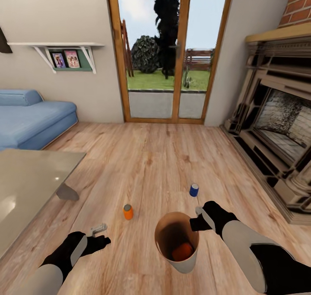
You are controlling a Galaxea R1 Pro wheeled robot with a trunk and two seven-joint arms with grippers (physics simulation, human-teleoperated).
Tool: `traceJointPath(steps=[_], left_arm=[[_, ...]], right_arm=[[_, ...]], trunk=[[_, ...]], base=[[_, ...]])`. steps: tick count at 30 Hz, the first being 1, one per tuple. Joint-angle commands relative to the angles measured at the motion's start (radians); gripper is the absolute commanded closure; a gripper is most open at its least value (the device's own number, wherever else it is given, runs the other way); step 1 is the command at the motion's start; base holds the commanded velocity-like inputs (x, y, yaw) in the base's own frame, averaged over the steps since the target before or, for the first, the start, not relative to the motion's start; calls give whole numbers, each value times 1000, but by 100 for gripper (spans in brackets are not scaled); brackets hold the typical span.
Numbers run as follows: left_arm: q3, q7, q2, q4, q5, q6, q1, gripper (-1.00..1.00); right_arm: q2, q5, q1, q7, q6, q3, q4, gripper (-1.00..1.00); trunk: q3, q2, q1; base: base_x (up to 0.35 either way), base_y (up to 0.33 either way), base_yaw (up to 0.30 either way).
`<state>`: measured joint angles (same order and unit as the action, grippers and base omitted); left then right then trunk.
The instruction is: Put the three can of soda from the living room inside the tash can in the kitchen.
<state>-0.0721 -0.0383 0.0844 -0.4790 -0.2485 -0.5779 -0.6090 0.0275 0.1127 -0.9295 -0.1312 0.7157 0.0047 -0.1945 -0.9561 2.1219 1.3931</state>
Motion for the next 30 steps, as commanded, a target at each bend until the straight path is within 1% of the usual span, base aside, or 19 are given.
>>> traceJointPath(steps=[1,10,30], left_arm=[[0,0,0,0,0,0,0,-100],[0,0,0,-1,0,0,0,-100],[0,0,-2,-1,0,1,0,-100]], right_arm=[[0,-13,0,-5,1,-6,0,100],[0,-13,0,-5,1,-7,0,100],[0,-13,0,-10,1,-7,0,100]], trunk=[[-2,0,0],[-15,0,0],[-40,0,0]], base=[[310,150,-25],[310,152,-114],[307,176,-192]])
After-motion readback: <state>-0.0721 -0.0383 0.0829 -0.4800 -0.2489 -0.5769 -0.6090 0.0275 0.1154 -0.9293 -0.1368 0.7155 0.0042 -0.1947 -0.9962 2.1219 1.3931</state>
